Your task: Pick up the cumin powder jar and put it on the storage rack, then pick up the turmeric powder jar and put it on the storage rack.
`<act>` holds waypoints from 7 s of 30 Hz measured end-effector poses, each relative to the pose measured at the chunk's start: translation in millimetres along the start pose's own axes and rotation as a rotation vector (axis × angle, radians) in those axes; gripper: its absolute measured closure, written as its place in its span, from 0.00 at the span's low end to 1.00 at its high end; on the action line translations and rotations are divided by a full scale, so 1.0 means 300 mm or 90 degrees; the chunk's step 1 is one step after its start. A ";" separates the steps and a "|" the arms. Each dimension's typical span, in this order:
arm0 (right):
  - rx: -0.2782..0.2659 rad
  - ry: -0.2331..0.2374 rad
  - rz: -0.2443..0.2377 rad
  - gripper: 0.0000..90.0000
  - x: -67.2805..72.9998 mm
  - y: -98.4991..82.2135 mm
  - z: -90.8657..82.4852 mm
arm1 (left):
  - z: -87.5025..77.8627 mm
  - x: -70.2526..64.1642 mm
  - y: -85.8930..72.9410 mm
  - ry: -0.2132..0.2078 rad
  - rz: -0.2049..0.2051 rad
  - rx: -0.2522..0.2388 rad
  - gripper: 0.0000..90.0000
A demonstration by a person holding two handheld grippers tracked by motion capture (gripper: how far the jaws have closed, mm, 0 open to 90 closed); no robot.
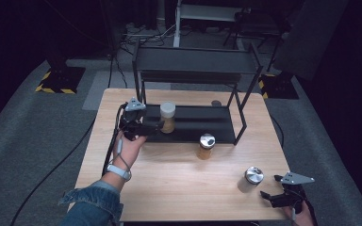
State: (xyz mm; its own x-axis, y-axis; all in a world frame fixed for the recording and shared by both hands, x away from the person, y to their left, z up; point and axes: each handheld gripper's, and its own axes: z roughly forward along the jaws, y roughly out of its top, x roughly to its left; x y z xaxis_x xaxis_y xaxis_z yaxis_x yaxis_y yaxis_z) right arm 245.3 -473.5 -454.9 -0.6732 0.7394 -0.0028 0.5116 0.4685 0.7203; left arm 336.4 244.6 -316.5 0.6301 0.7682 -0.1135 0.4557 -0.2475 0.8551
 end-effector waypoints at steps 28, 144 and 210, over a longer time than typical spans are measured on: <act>-0.001 -0.001 0.000 0.02 -0.001 0.001 0.002 | -0.178 -0.027 -0.328 0.031 0.076 0.004 0.00; -0.114 0.051 -0.129 0.04 0.246 0.810 -0.030 | -0.017 0.021 -0.546 0.040 0.046 0.177 0.00; 0.169 0.044 -0.036 0.34 0.260 0.965 0.480 | -0.005 0.043 -0.534 0.007 0.075 0.181 0.00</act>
State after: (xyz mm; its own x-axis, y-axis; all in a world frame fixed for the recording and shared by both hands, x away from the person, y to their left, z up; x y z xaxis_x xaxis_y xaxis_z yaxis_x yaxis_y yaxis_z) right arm 417.7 -210.8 -346.5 -0.7346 0.6783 0.0167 0.5883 0.6245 0.5137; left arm 270.4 295.0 -454.2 0.6826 0.7307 -0.0155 0.5392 -0.4891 0.6856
